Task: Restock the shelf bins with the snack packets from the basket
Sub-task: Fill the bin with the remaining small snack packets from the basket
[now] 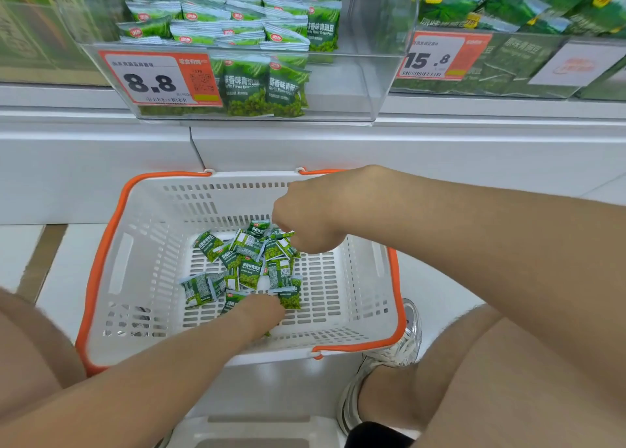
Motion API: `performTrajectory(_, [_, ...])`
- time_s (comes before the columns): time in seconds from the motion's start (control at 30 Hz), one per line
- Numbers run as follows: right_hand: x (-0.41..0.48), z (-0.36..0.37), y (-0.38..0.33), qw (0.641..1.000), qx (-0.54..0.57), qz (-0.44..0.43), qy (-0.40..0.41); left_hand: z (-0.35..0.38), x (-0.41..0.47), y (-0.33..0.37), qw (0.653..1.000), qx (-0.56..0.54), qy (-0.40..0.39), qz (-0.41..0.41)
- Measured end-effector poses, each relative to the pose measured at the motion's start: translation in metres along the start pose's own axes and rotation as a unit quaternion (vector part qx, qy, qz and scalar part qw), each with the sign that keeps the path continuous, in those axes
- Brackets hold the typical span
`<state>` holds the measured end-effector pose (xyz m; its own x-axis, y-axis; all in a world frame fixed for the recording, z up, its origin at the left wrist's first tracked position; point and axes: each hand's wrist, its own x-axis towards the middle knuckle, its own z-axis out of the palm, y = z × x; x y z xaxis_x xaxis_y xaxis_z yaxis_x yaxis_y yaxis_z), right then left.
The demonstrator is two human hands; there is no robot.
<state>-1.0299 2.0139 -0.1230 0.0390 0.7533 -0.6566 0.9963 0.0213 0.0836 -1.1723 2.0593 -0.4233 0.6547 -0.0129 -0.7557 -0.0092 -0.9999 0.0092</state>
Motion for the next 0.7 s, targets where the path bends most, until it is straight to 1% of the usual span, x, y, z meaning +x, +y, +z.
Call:
performTrajectory(0.07, [0.002,0.002,0.001,1.0,-0.004,-0.004,0.001,-0.001,0.0,-0.002,0.999,0.047,0.027,-0.005])
performTrajectory(0.13, [0.002,0.004,0.002,1.0,-0.004,-0.002,-0.002,-0.005,-0.001,-0.009,0.998,0.051,0.047,0.002])
performTrajectory(0.17, [0.001,0.004,0.003,1.0,-0.001,0.002,-0.005,-0.011,-0.002,-0.012,0.999,0.025,0.047,0.004])
performTrajectory(0.23, [-0.002,0.001,0.006,1.0,0.004,0.01,-0.007,-0.026,-0.005,-0.022,0.997,-0.068,0.047,0.001])
performTrajectory(0.3, [-0.004,-0.003,0.009,1.0,-0.001,0.013,-0.004,-0.045,-0.008,-0.031,0.978,-0.193,0.073,-0.01])
performTrajectory(0.4, [-0.005,-0.008,0.015,1.0,0.001,0.022,-0.004,-0.083,-0.018,-0.044,0.917,-0.375,0.134,0.012])
performTrajectory(0.5, [-0.009,-0.012,0.027,0.999,0.005,0.046,0.009,-0.132,-0.039,-0.05,0.855,-0.472,0.209,0.051])
performTrajectory(0.53, [-0.011,-0.013,0.032,0.998,0.004,0.066,0.016,-0.148,-0.049,-0.049,0.827,-0.504,0.239,0.064])
performTrajectory(0.63, [-0.016,-0.015,0.047,0.992,-0.012,0.123,0.012,-0.187,-0.081,-0.045,0.715,-0.605,0.341,0.084])
performTrajectory(0.67, [-0.017,-0.015,0.053,0.992,0.0,0.126,0.005,-0.197,-0.093,-0.043,0.676,-0.628,0.376,0.082])
performTrajectory(0.7, [-0.018,-0.016,0.06,0.991,0.038,0.127,0.0,-0.206,-0.104,-0.043,0.642,-0.643,0.412,0.077])
